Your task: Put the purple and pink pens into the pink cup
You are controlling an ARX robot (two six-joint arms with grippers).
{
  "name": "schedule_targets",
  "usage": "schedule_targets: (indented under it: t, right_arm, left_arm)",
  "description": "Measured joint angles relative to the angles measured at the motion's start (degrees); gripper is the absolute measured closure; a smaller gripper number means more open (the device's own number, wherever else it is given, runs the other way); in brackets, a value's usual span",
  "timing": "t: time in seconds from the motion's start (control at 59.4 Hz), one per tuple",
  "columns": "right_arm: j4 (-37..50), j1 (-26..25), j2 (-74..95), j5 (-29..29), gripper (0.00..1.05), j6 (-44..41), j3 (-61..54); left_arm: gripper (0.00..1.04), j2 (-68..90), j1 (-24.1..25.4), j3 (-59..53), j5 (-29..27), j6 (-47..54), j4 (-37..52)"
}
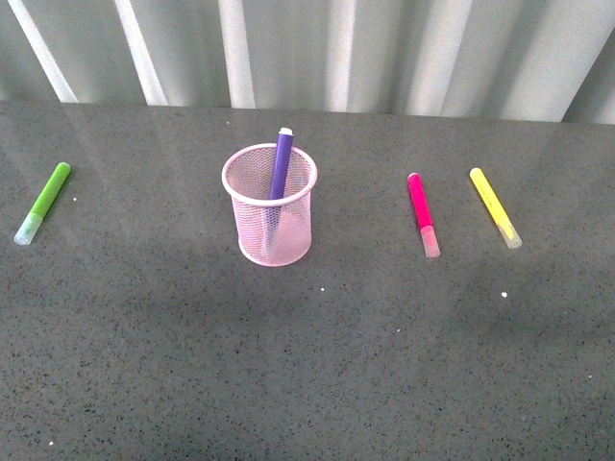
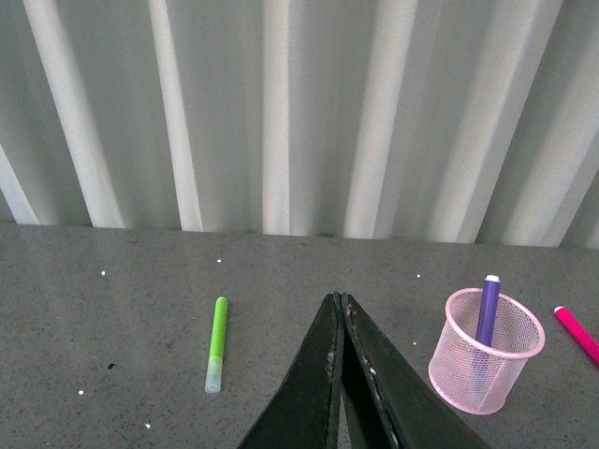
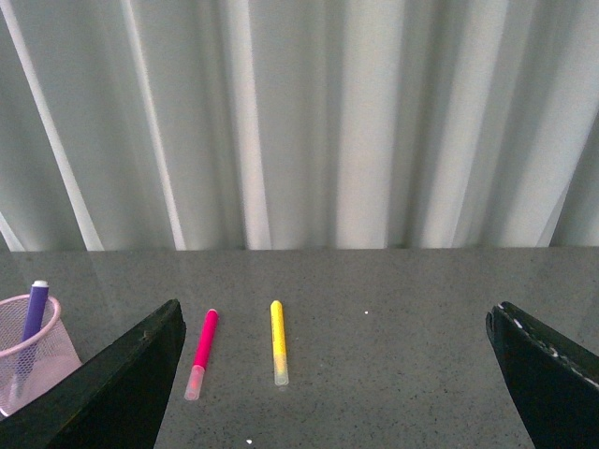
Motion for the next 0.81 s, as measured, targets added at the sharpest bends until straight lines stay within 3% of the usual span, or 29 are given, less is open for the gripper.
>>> schedule_targets:
  t: [0.404, 0.505, 0.808]
  right_arm:
    - [0.0, 0.0, 0.0, 0.0, 0.07, 0.0, 0.0]
    - [0.0, 0.0, 0.0, 0.02, 0.07, 0.02, 0.0]
    - [0.0, 0.0, 0.0, 0.0, 0.07, 0.0, 0.0]
  left_arm:
    - [1.01, -8.35, 0.0, 0.0, -0.02, 0.0, -8.31]
    - [1.01, -16.06, 0.0, 0.02, 0.11, 0.0, -17.81]
    - [1.01, -18.08, 0.0, 0.02, 0.13, 0.0, -18.45]
